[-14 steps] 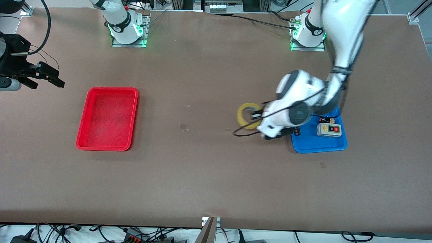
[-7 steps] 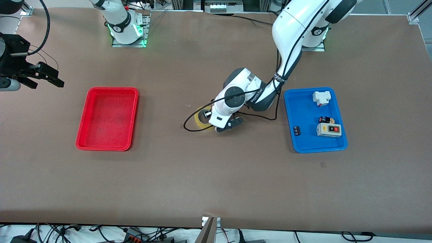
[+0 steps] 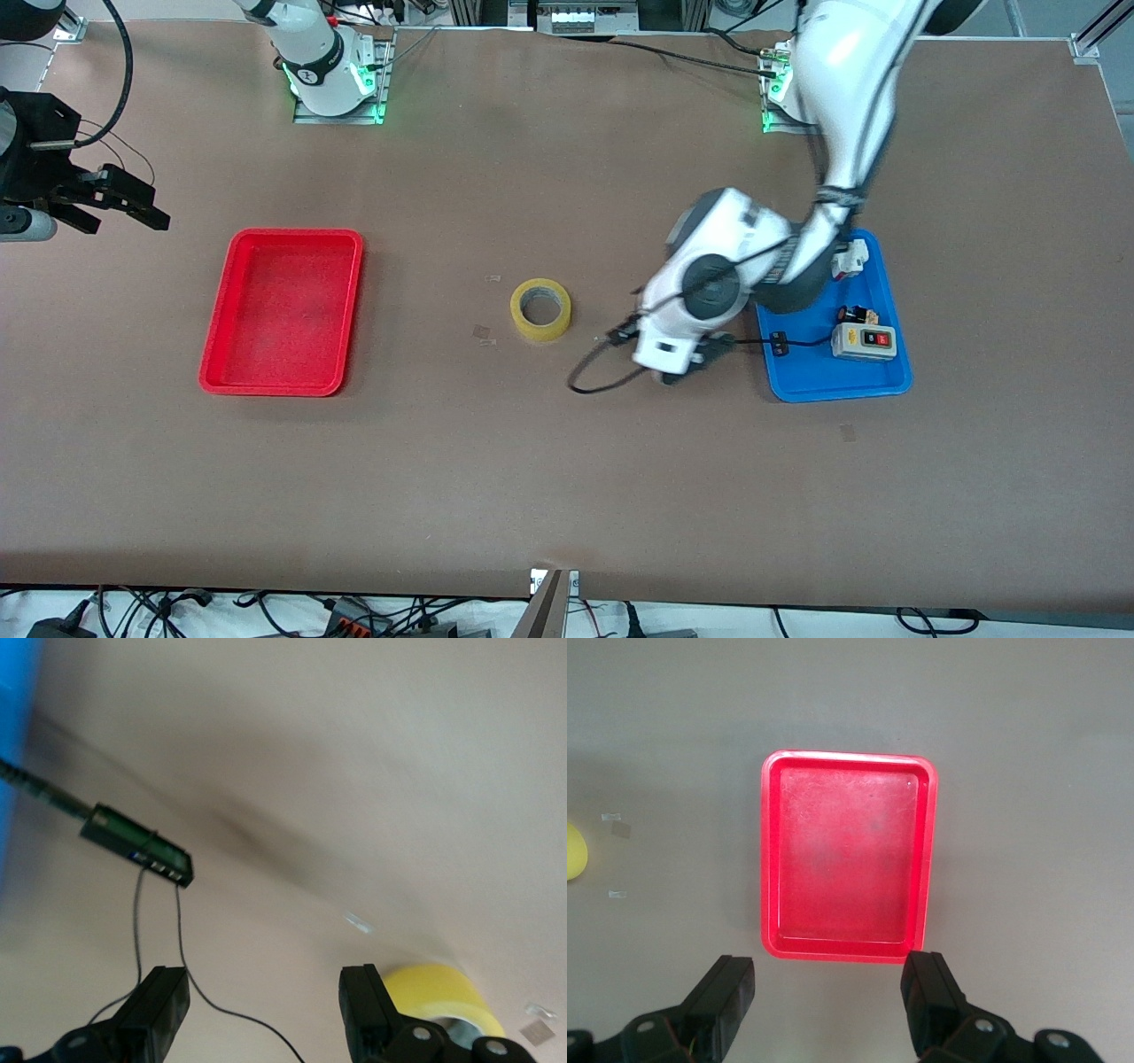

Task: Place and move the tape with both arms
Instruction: 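Retract the left gripper while the right gripper reaches toward the tape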

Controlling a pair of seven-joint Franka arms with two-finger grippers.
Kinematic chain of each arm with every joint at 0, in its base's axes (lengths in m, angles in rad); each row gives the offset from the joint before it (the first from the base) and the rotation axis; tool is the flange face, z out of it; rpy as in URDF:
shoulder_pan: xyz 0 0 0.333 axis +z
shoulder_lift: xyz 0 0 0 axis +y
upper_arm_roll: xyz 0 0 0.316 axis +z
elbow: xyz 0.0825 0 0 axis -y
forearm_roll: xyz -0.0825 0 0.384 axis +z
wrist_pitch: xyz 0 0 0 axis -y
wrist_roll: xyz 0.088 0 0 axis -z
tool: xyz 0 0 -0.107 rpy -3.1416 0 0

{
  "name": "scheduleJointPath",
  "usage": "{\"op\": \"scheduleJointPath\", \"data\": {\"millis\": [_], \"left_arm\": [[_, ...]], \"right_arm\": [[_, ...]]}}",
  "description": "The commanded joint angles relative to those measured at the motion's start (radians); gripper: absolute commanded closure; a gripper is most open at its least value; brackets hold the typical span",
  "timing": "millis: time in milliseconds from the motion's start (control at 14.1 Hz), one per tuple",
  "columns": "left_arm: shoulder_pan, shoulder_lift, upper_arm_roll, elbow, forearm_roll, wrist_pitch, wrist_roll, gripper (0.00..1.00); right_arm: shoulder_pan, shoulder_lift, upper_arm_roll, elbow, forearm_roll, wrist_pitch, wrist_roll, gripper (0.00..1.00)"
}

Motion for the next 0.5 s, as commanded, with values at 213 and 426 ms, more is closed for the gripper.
{"op": "scheduleJointPath", "data": {"millis": [213, 426], "left_arm": [[0.223, -0.272, -0.004, -0.174, 0.011, -0.206, 0.380, 0.00], [0.320, -0.431, -0.005, -0.255, 0.011, -0.303, 0.595, 0.00]], "right_arm": [[-0.006, 0.018, 0.001, 0.000, 0.005, -0.006, -0.013, 0.01], [0.080, 0.110, 0.009, 0.006, 0.007, 0.010, -0.015, 0.01]]}}
